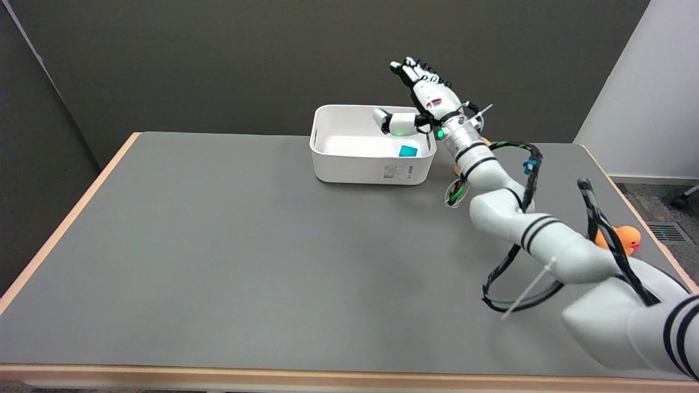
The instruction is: Place the cube into the white box.
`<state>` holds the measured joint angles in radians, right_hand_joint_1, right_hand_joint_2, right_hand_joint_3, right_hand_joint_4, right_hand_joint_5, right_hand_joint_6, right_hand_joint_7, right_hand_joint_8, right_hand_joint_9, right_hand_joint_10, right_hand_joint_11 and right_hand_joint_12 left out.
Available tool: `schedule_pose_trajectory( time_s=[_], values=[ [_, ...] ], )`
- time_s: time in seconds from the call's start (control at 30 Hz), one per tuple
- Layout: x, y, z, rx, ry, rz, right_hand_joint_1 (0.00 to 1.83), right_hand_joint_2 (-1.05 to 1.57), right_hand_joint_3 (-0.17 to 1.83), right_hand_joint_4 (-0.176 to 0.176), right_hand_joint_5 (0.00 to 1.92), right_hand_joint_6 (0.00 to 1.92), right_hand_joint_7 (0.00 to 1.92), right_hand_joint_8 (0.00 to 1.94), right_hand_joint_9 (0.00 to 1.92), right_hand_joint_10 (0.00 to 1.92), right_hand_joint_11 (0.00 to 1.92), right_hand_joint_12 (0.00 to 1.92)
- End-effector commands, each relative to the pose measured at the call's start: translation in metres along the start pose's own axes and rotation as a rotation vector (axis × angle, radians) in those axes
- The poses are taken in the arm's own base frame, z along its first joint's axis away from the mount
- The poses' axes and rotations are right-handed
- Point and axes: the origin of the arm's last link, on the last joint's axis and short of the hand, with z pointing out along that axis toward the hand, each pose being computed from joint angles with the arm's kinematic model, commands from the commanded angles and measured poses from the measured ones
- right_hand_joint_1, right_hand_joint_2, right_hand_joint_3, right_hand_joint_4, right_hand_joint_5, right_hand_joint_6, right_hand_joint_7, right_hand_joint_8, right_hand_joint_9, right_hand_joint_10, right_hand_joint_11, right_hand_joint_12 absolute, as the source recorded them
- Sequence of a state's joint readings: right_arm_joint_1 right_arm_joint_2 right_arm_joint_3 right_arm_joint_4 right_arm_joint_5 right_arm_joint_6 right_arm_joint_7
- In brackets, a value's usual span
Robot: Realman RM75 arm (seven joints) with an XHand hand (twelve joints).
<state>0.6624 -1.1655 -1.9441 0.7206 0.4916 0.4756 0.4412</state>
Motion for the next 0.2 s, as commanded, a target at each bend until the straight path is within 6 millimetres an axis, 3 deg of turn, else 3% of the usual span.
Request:
schedule_pose_trajectory(
  time_s=[0.03, 0.13, 0.2],
  values=[
    [0.075, -0.012, -0.165, 0.216, 0.462, 0.168, 0.40, 0.66, 0.81, 0.024, 0.22, 0.40, 0.16, 0.26, 0.00, 0.58, 0.00, 0.85],
    [0.074, 0.014, -0.212, 0.132, 0.520, 0.238, 0.40, 0.68, 0.82, 0.019, 0.24, 0.43, 0.18, 0.27, 0.00, 0.60, 0.00, 0.86],
    [0.075, 0.029, -0.235, 0.086, 0.548, 0.291, 0.35, 0.63, 0.95, 0.007, 0.21, 0.48, 0.15, 0.34, 0.01, 0.59, 0.00, 0.89]
  ],
)
